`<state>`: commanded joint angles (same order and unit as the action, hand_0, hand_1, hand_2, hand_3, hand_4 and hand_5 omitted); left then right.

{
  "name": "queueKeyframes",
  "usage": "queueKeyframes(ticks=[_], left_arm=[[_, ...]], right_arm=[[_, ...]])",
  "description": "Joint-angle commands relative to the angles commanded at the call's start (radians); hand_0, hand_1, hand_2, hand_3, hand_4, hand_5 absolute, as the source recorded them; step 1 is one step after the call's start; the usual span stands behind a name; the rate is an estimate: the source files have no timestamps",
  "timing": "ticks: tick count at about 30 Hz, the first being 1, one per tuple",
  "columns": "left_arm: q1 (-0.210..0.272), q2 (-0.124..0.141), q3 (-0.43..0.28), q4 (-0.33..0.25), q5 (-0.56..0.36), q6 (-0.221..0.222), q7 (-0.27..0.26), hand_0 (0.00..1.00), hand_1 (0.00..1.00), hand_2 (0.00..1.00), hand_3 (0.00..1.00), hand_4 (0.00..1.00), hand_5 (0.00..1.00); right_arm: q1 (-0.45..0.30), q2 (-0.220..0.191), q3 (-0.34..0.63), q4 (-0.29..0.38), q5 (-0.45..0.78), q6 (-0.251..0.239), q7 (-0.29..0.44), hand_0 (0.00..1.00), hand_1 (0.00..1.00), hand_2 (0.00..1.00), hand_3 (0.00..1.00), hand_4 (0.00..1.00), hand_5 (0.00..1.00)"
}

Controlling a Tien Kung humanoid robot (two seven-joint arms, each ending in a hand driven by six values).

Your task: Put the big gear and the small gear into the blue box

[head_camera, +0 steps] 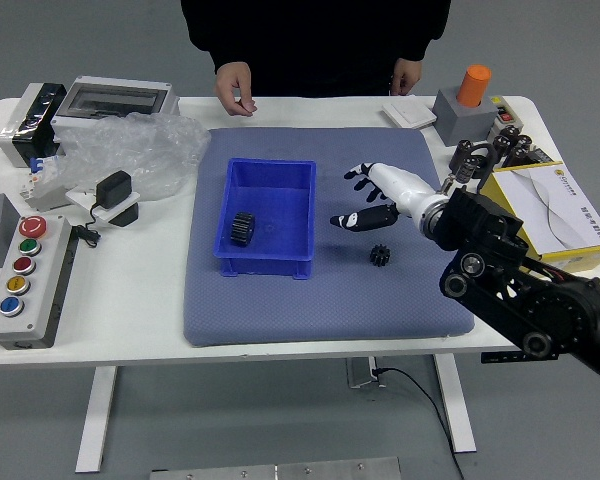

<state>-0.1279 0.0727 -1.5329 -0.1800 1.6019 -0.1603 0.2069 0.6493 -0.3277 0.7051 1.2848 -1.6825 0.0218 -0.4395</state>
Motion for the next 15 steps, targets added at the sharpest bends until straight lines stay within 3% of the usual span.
queueKeyframes(ticks=[15], left_arm=[[-0.002, 0.001, 0.002, 0.0, -0.005, 0.002, 0.0, 0.725, 0.676, 0.681, 0.687, 0.423, 0.012]], right_arm=[[-0.018, -0.048, -0.062, 0.004, -0.009, 0.02, -0.012, 0.668, 0.599, 0.705, 0.71, 0.867, 0.415]])
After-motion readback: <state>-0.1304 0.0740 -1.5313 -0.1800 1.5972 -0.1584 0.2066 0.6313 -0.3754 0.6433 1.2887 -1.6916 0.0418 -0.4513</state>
